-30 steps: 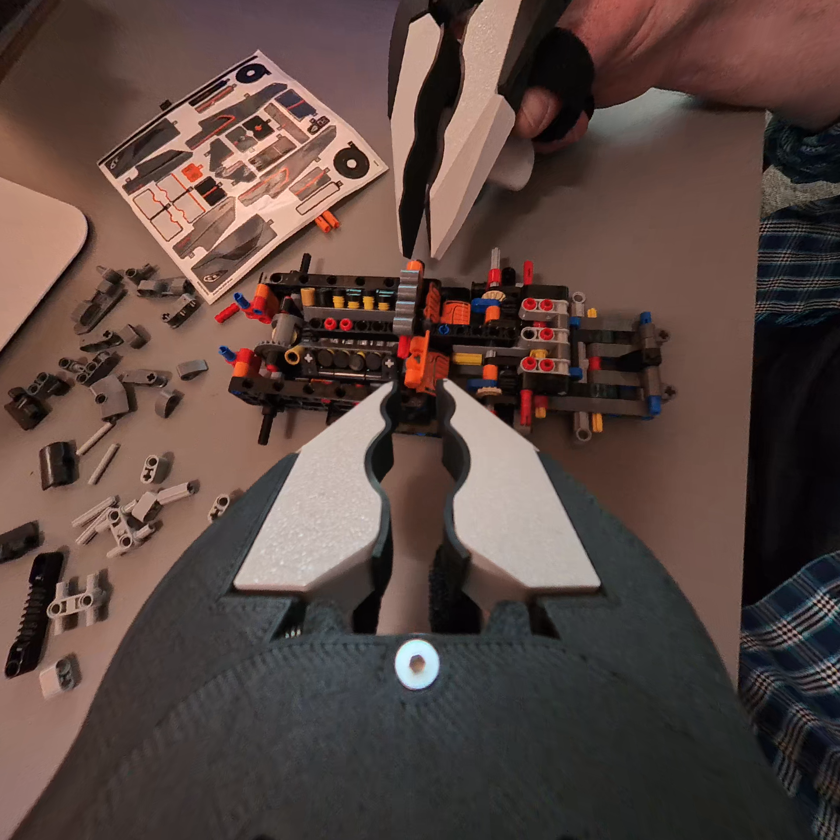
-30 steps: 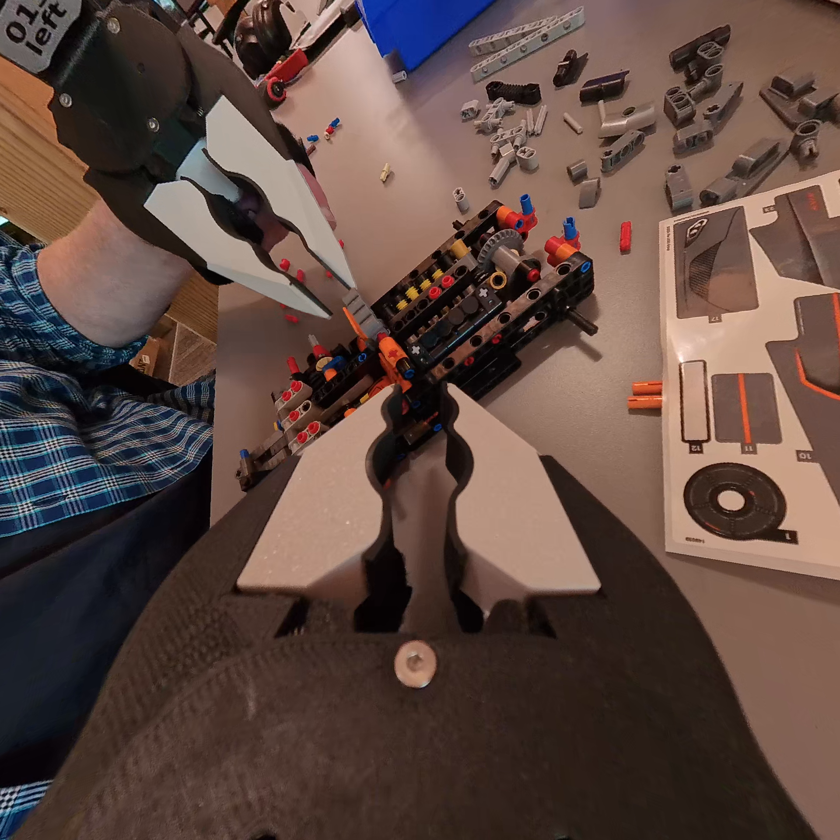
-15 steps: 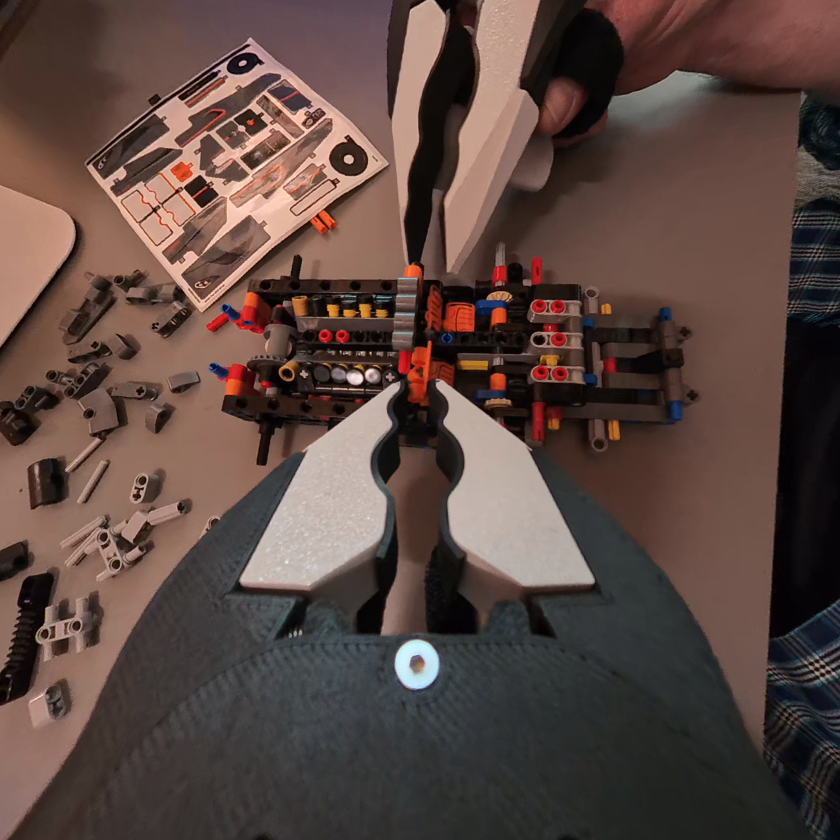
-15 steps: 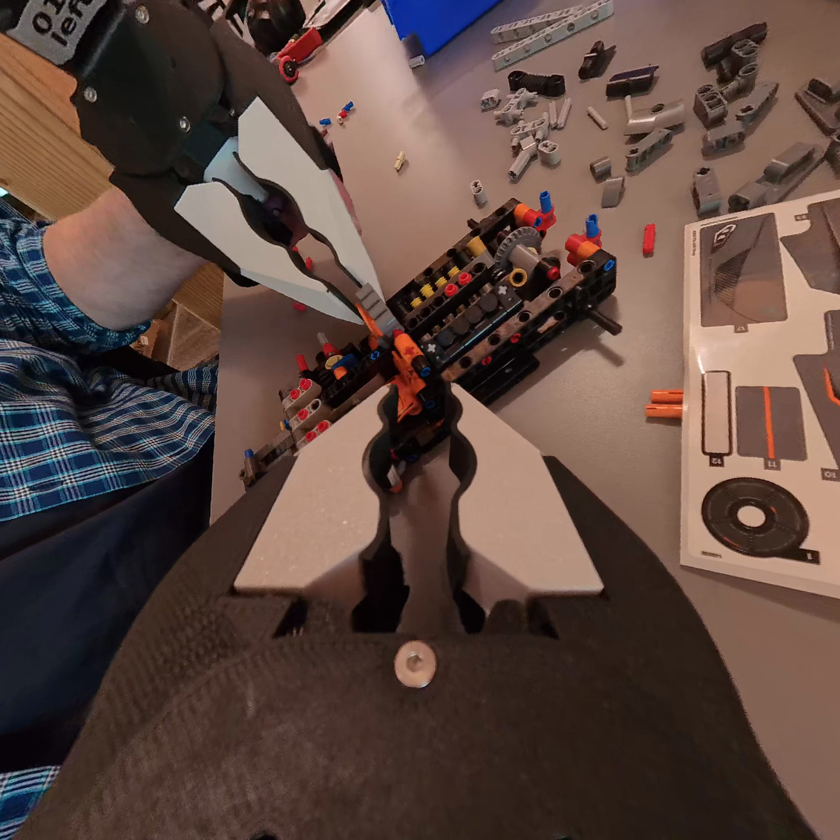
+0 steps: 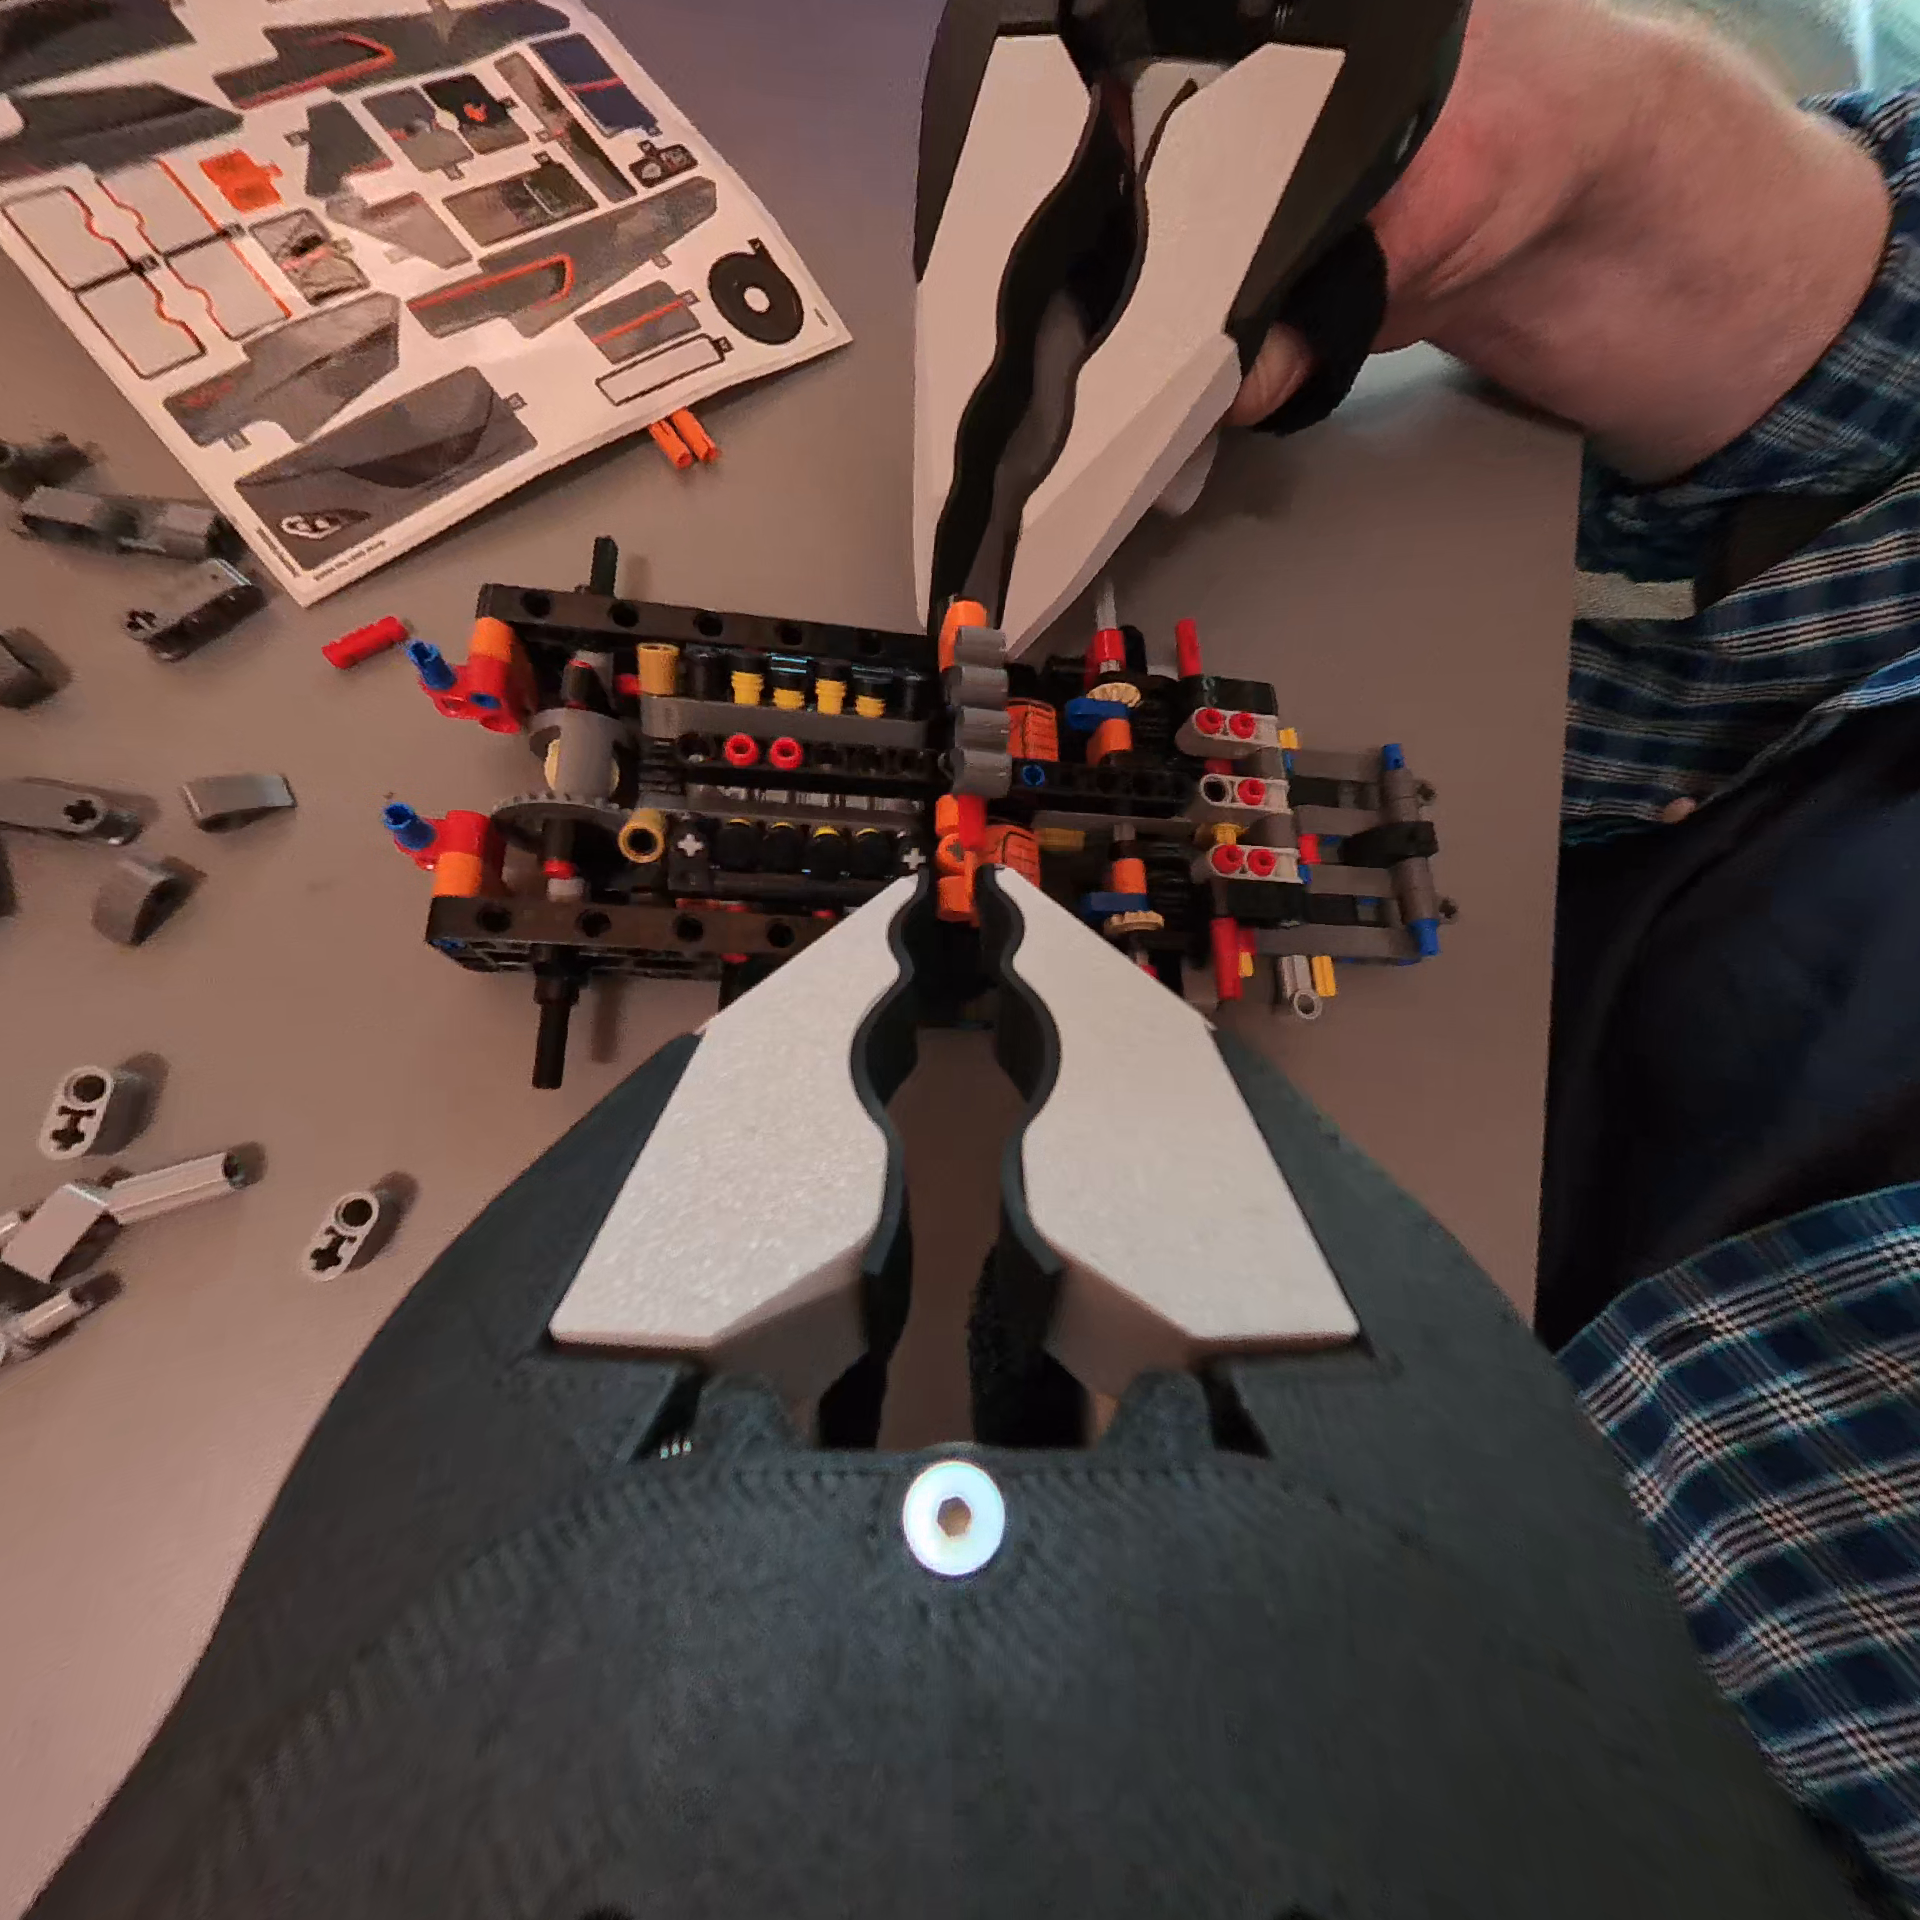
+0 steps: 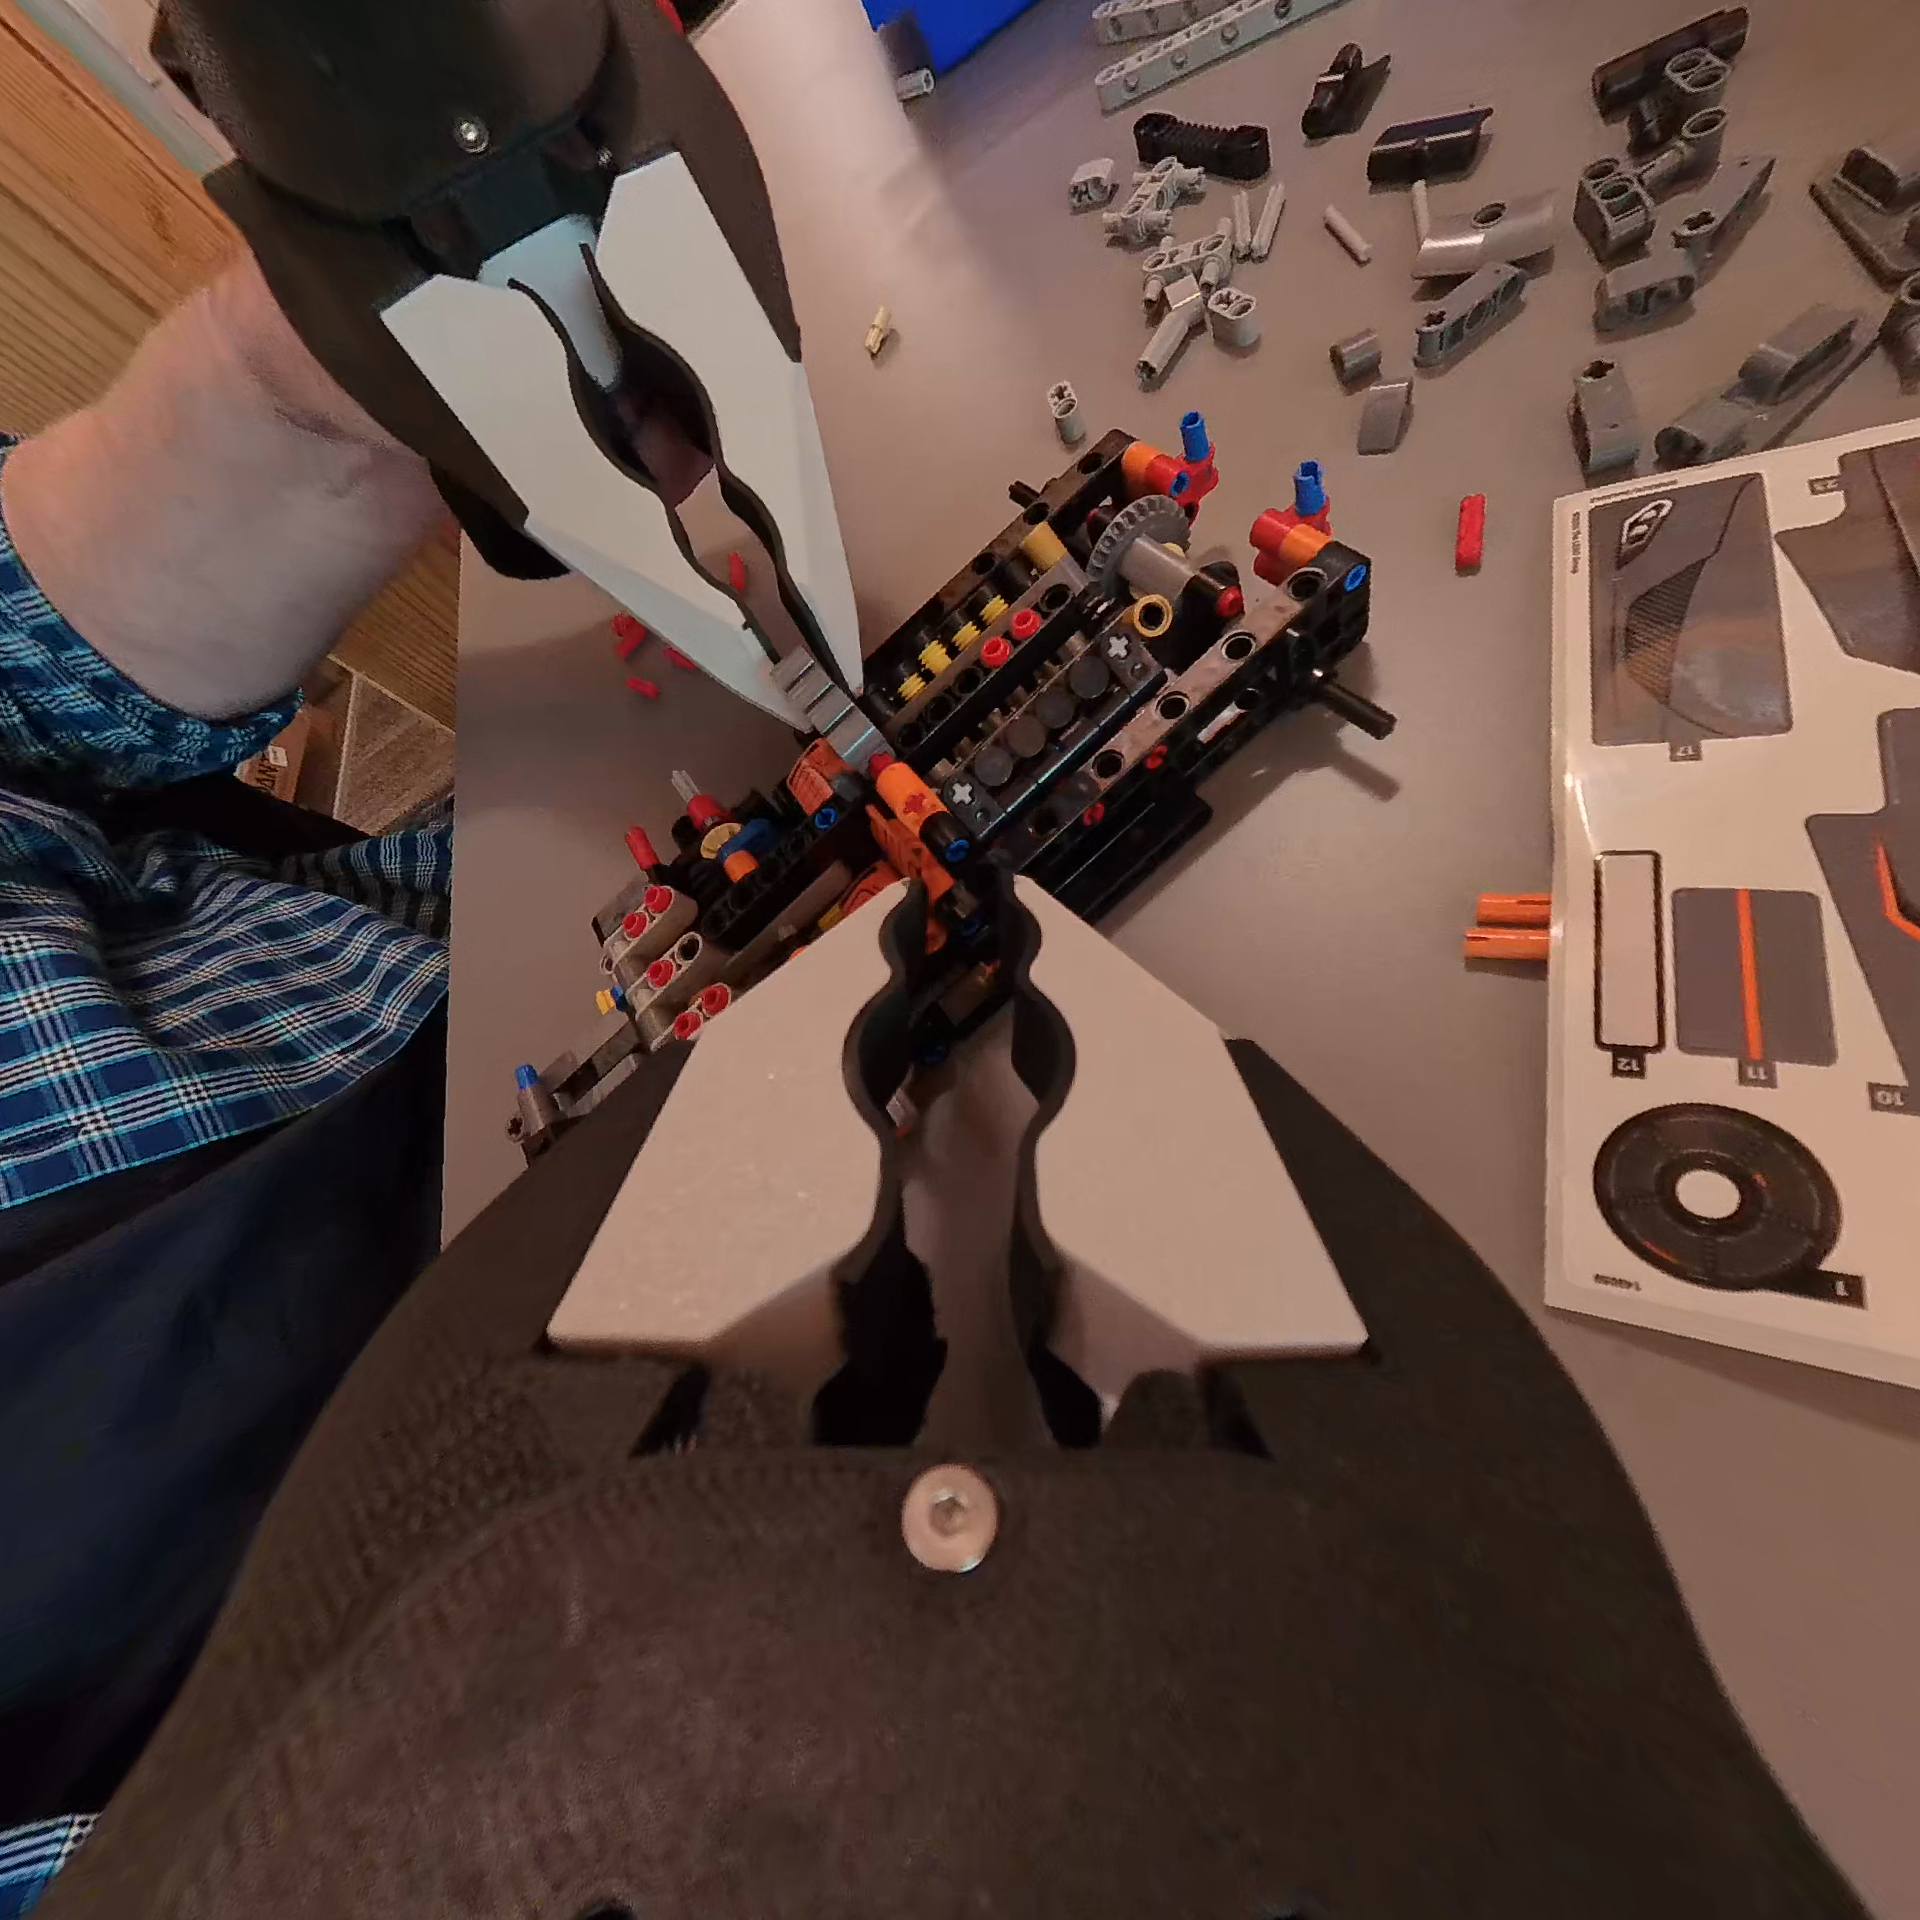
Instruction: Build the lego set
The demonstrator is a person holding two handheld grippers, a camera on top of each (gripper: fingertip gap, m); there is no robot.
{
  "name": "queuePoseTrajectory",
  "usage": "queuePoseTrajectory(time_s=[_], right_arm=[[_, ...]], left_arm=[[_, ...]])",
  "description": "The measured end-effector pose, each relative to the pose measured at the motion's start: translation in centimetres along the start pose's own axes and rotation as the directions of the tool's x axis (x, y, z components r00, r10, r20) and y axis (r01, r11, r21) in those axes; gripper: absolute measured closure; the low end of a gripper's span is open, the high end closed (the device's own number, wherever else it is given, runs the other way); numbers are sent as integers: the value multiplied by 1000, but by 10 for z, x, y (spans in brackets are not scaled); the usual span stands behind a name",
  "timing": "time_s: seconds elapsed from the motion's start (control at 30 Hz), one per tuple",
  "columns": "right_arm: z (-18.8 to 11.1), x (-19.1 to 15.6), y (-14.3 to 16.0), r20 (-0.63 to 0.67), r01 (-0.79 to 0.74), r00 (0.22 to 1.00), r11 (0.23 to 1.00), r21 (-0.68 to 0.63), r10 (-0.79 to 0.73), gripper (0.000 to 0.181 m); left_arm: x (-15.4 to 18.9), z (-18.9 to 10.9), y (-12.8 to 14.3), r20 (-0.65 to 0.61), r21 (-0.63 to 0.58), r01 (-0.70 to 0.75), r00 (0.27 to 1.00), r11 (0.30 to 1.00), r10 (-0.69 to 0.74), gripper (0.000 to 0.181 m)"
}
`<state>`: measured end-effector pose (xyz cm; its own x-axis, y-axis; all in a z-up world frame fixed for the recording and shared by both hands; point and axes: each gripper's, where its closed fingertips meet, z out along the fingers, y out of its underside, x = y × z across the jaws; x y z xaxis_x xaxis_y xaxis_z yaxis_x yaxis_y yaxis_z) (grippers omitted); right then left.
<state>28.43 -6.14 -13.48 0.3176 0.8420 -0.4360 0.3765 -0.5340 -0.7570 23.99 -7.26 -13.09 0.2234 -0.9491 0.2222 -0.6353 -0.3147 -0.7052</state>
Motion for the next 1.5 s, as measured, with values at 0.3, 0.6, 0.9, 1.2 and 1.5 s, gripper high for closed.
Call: queuePoseTrajectory(time_s=[0.3, 0.6, 0.9, 1.2, 1.5], right_arm=[[-1, -1, 0, 7, -3, 1000, 1000, 4, 3, 168], [-2, -4, -2, 23, 11, 1000, 1000, 17, -11, 164], [2, -1, 0, 9, 4, 1000, 1000, -9, -3, 165], [3, 2, 3, -11, -3, 1000, 1000, -28, 3, 166], [9, -1, 11, -16, 32, 999, 996, -89, -33, 163]], left_arm=[[0, -1, 0, -58, 3, 76, 995, 997, -76, 173], [4, -10, 1, 22, 33, 30, 999, 999, -31, 163], [2, -3, 6, 97, 7, -2, 995, 1000, 1, 165], [2, -14, 22, 169, -22, 12, 986, 1000, -8, 164], [3, -1, 24, 194, -22, 14, 981, 1000, -10, 163]])
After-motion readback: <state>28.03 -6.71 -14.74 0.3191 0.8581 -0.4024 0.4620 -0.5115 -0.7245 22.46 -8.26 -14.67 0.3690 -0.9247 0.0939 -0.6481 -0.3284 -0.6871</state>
